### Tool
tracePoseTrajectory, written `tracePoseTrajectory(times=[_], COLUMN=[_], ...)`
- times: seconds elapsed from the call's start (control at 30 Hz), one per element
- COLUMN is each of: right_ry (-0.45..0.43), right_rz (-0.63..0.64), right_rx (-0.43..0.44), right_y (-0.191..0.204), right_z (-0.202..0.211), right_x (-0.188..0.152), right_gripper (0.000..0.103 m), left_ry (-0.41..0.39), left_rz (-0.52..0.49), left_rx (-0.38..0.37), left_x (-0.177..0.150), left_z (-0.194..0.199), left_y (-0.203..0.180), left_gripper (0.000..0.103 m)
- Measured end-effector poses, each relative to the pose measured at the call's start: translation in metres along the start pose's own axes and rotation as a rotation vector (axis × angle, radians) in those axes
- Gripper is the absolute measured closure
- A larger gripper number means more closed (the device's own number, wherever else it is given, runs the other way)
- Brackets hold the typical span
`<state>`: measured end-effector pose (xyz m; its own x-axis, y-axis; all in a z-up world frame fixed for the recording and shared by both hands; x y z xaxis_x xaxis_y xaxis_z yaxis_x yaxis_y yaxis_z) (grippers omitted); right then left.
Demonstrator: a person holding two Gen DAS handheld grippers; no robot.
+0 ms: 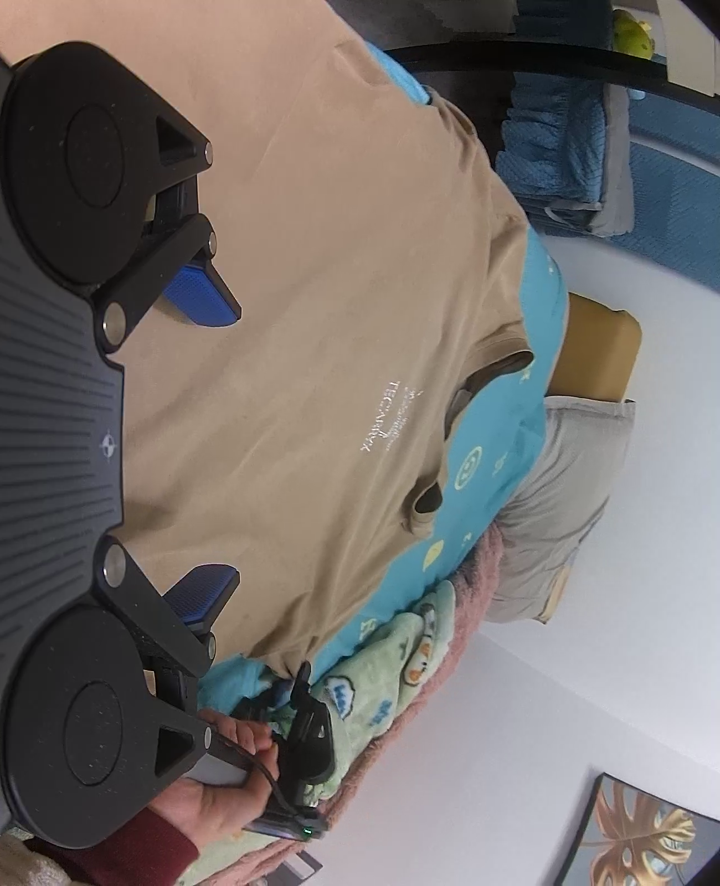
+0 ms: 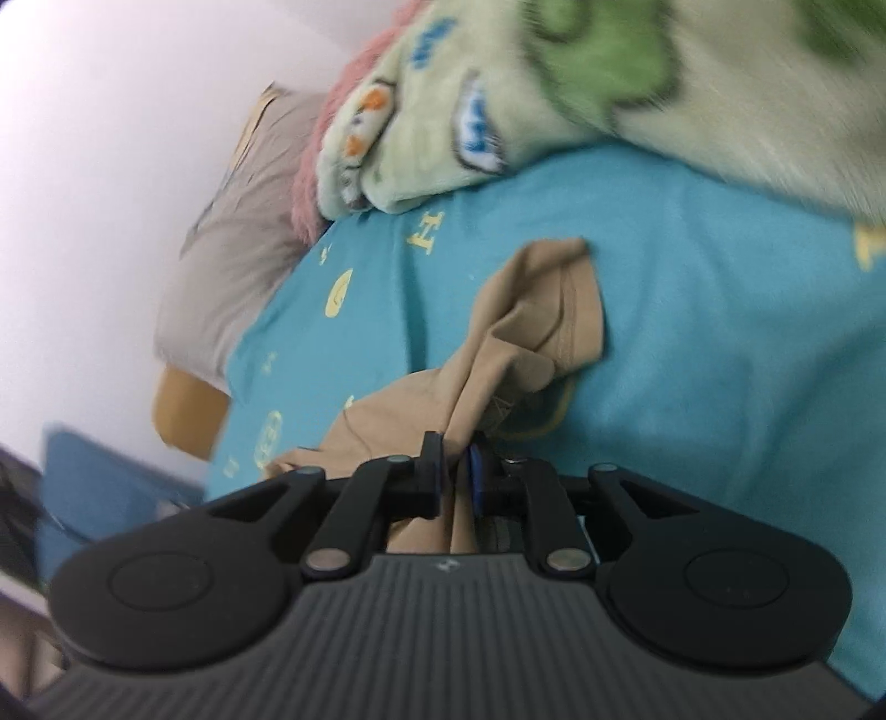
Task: Fold clothes
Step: 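Move the right gripper to the side seam and sleeve of the T-shirt, then grasp the T-shirt side with the right gripper and fold it over the middle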
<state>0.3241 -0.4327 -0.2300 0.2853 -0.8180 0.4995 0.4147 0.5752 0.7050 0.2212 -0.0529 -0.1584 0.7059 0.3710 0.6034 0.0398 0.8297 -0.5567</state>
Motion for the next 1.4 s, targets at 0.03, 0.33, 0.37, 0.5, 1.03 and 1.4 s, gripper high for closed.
tracePoseTrajectory(times=[0.03, 0.33, 0.37, 0.5, 1.03, 1.4], right_ry=[0.006, -0.069, -0.087, -0.088, -0.054, -0.061], right_rz=[-0.033, 0.048, 0.068, 0.163, 0.227, 0.271], right_rx=[0.018, 0.018, 0.014, -0.033, -0.013, 0.054], right_y=[-0.004, 0.002, 0.002, 0.010, -0.009, -0.016], right_z=[-0.002, -0.049, -0.053, -0.071, -0.049, -0.070], right_x=[-0.003, 0.010, 0.016, 0.036, 0.059, 0.058], right_gripper=[0.033, 0.014, 0.014, 0.081, 0.087, 0.087], left_ry=[-0.003, 0.019, 0.023, 0.016, -0.003, 0.085], left_rz=[0.003, 0.030, 0.018, -0.084, -0.394, -0.333], left_rx=[-0.001, 0.007, 0.006, 0.000, -0.006, 0.116], left_x=[0.001, 0.002, 0.001, 0.000, 0.063, 0.128], left_z=[0.002, -0.008, -0.012, -0.025, -0.143, -0.320], left_y=[0.000, 0.006, 0.006, 0.000, -0.061, -0.112], left_gripper=[0.009, 0.009, 0.009, 0.009, 0.012, 0.040])
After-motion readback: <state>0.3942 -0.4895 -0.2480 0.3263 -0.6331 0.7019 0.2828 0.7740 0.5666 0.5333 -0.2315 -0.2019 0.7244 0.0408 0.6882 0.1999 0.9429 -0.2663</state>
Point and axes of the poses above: each gripper's, at about its wrist camera, not at the fingertips, and z roughly against the way its jaws point, y to its left, x to its top, the point moved 9 cm from there along -z, roughly the way its jaws point, and after that the axes turned 14 degrees about z, right-handed, at the moved point
